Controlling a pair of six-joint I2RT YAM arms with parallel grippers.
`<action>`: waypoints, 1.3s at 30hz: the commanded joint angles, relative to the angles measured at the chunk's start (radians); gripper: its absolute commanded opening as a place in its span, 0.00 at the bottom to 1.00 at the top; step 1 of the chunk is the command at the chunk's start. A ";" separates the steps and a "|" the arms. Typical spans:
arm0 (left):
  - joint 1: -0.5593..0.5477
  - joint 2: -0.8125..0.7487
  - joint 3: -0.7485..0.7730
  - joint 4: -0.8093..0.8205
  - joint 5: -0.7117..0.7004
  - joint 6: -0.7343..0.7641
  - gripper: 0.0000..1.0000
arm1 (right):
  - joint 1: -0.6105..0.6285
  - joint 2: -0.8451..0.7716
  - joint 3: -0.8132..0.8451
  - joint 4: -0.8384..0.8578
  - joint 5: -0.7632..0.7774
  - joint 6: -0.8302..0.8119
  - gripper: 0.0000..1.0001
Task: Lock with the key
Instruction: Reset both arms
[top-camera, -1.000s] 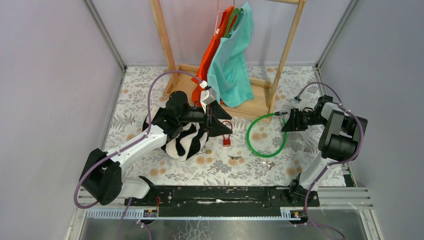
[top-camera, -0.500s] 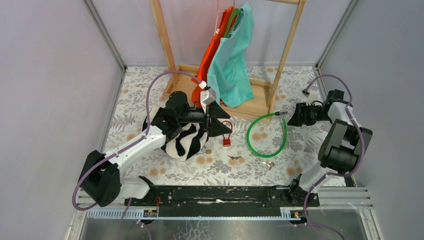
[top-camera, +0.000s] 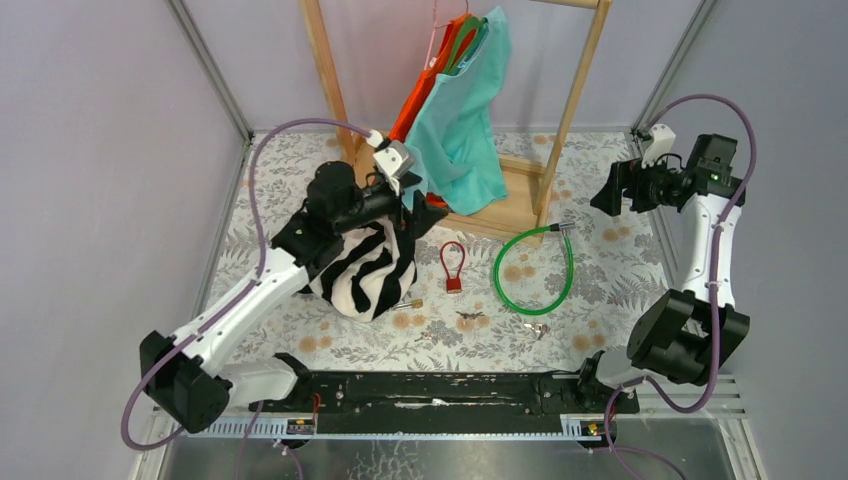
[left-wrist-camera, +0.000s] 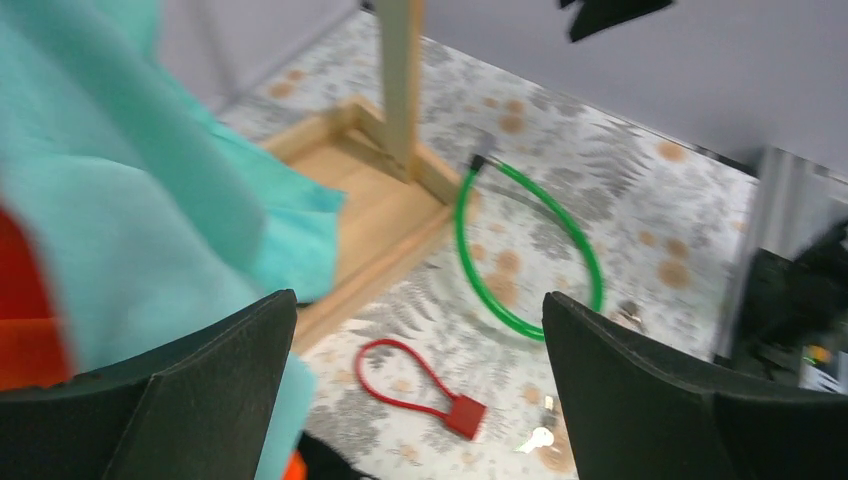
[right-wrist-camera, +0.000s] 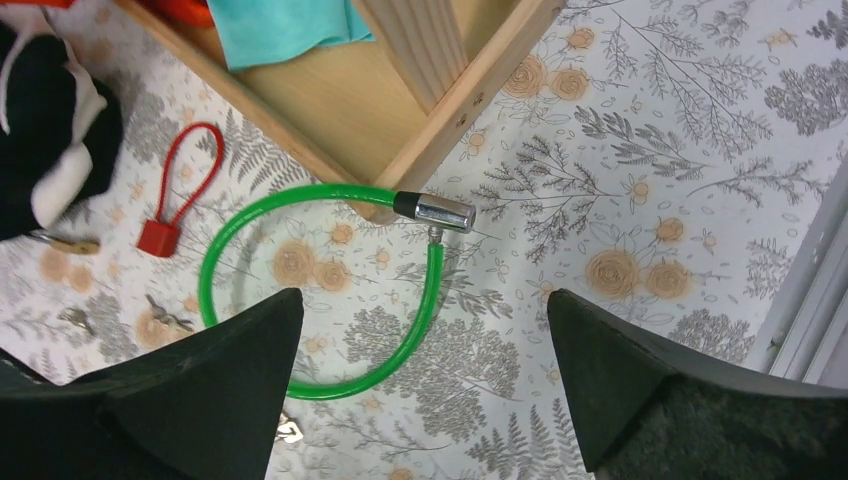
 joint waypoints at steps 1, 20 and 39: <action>0.006 -0.064 0.101 -0.184 -0.247 0.192 1.00 | -0.001 -0.022 0.104 -0.037 0.060 0.168 0.99; 0.292 -0.396 -0.108 -0.245 -0.505 0.132 1.00 | 0.012 -0.146 0.007 0.256 -0.178 0.434 0.99; 0.419 -0.432 -0.333 -0.011 -0.494 0.125 1.00 | 0.358 -0.498 -0.434 0.571 0.343 0.410 0.99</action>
